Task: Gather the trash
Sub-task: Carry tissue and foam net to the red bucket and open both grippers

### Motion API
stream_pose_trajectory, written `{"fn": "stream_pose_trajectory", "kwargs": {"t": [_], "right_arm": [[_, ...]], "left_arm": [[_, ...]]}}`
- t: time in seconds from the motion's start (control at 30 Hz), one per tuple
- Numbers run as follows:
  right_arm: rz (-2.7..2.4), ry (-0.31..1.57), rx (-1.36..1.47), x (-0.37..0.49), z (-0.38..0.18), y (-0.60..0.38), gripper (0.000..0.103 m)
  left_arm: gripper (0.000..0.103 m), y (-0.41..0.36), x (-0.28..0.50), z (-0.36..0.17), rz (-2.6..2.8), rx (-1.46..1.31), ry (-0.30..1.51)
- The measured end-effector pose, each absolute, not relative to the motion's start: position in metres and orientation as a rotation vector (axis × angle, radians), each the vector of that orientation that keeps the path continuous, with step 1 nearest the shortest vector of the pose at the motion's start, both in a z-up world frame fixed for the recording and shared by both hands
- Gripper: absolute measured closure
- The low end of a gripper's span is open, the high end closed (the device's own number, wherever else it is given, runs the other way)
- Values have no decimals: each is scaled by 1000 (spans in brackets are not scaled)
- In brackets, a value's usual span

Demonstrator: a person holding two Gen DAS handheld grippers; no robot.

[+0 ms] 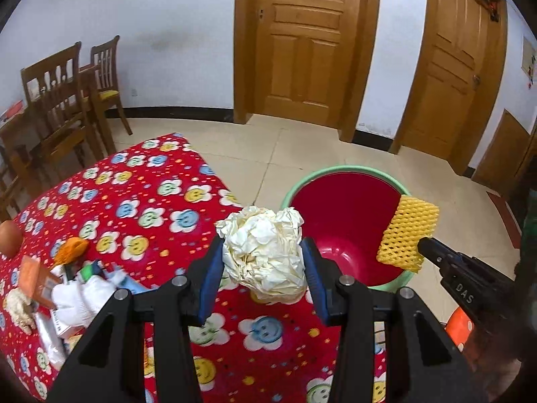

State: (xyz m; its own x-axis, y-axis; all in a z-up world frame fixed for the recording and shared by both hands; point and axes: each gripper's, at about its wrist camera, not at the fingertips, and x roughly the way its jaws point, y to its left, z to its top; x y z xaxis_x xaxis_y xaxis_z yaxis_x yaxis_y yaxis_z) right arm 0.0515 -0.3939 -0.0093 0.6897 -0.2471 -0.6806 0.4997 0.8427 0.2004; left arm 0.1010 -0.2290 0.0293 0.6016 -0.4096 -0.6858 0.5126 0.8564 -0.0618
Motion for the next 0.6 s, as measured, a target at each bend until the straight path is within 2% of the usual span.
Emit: {"fn": "stream_pose_trajectory", "kwargs": {"t": [0.2,0.27,0.33,0.6], "right_arm": [[-481,707,407,54,-18,-410,92],[-486,705,416,54,-21,-414,84],[-494,699,418,55,-22,-418,80],[-510,656,431,40,-15,-422,79]], "left_arm": [[57,-252,104,21,-586,167,769],[57,-258,105,19,-598,170,773],[57,-263,106,17,-610,173,776],[57,-282,116,7,-636,180,791]]}}
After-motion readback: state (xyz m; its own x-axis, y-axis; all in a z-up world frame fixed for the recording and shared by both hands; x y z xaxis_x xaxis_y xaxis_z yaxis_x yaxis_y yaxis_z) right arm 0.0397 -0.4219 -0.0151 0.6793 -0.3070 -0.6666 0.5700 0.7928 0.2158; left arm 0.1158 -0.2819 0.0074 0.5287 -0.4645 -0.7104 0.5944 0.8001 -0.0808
